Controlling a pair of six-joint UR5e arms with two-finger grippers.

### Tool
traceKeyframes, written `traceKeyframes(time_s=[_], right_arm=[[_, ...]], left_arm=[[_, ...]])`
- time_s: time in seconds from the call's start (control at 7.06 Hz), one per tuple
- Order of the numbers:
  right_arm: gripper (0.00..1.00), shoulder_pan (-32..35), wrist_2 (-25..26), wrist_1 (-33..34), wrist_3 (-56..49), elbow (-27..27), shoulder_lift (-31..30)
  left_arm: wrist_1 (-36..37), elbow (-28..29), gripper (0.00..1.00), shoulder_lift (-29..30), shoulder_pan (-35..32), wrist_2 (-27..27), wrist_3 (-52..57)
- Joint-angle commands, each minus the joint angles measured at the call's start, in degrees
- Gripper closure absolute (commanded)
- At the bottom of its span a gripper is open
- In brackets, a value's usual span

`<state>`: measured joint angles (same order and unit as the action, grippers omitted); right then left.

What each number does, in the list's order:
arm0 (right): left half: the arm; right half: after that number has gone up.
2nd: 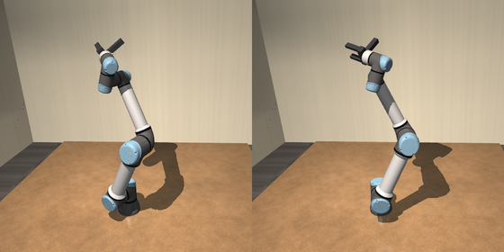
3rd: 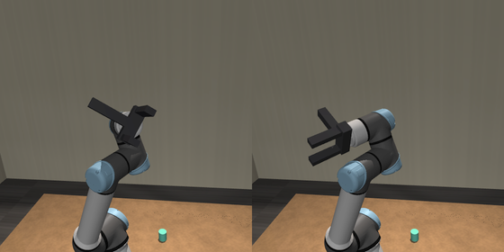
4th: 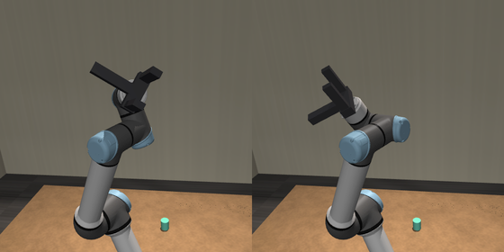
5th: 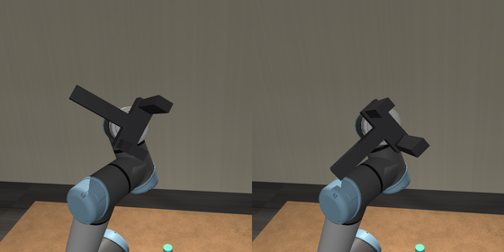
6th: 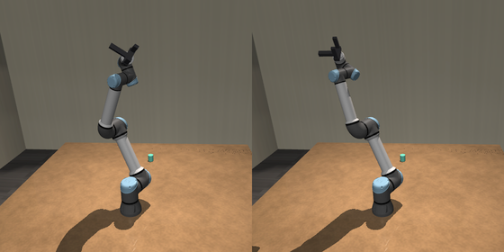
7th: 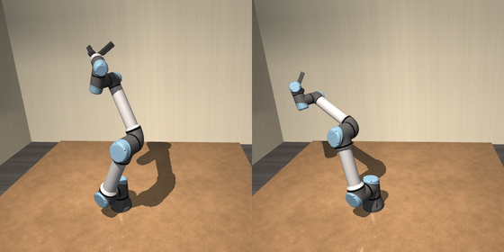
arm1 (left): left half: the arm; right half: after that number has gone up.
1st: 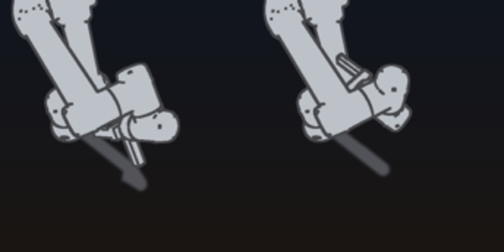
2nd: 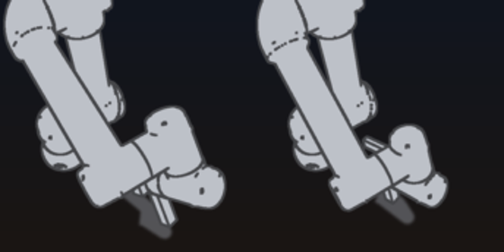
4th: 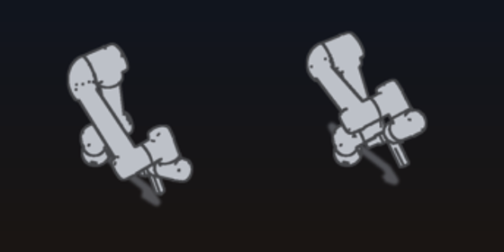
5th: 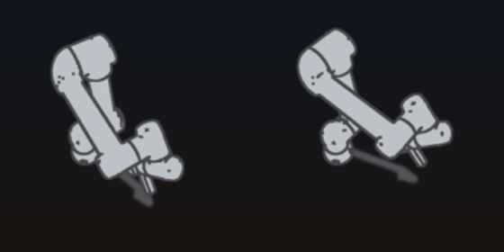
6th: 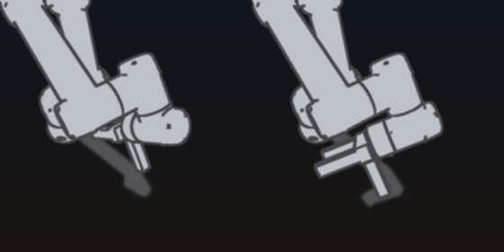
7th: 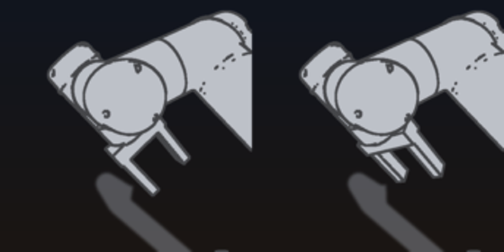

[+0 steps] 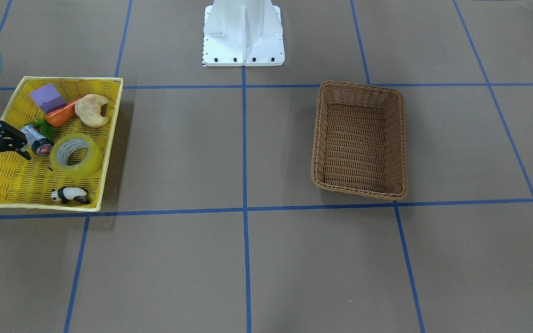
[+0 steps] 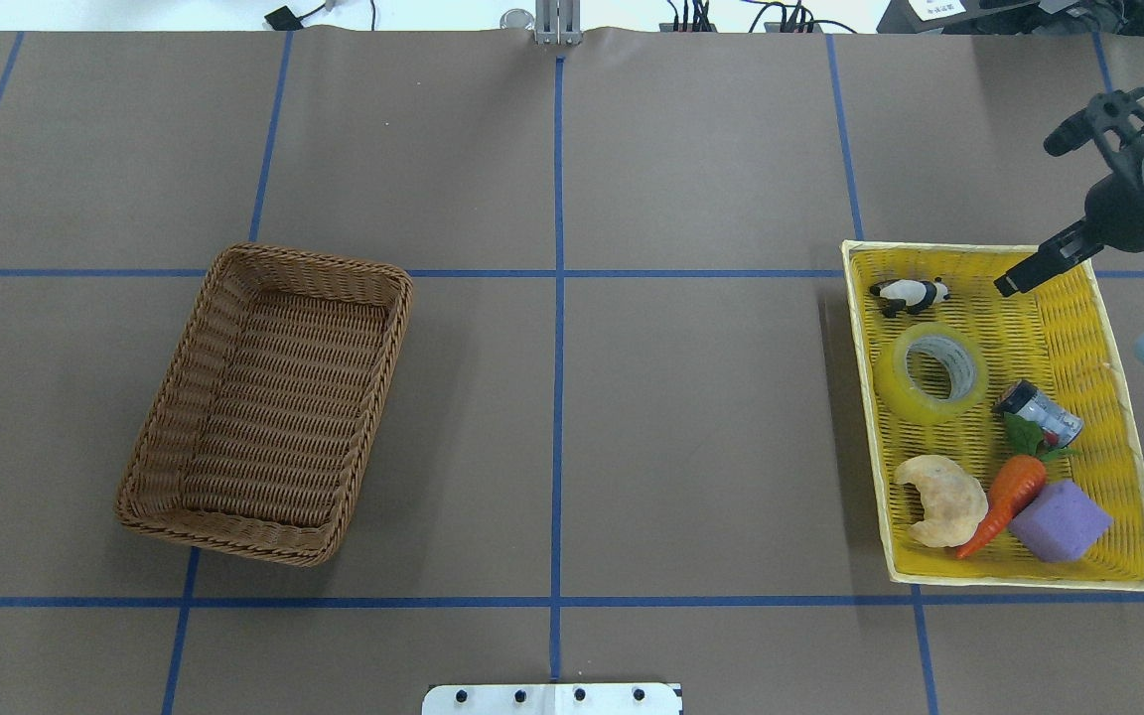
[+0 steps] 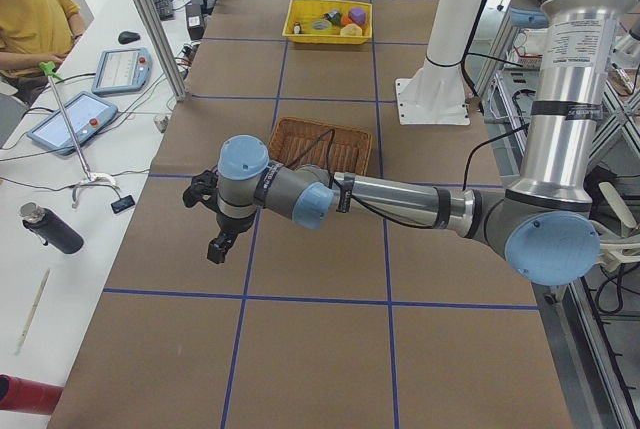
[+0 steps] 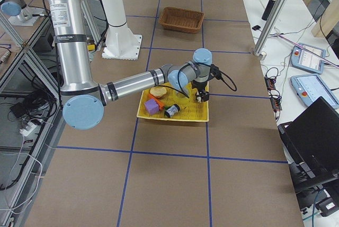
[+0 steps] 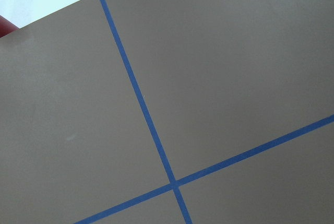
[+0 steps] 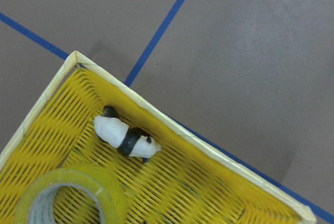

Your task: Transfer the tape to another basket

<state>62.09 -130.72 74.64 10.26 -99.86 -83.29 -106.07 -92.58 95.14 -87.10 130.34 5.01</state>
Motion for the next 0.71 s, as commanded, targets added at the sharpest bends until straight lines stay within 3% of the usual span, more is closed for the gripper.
traceKeyframes(time_s=[0.0, 0.43, 0.57], right_arm=[[0.00, -4.9, 0.8, 0.0, 1.3, 1.1, -0.5], [0.00, -10.3, 1.5, -0.1, 6.5, 3.3, -0.7], [0.00, -11.5, 4.0, -0.1, 6.5, 4.3, -0.5]], left_arm=[[0.0, 0.0, 0.01, 0.0, 0.0, 0.0, 0.0], [0.0, 0.0, 0.01, -0.1, 0.0, 0.0, 0.0], [0.0, 0.0, 0.01, -0.2, 0.0, 0.0, 0.0]])
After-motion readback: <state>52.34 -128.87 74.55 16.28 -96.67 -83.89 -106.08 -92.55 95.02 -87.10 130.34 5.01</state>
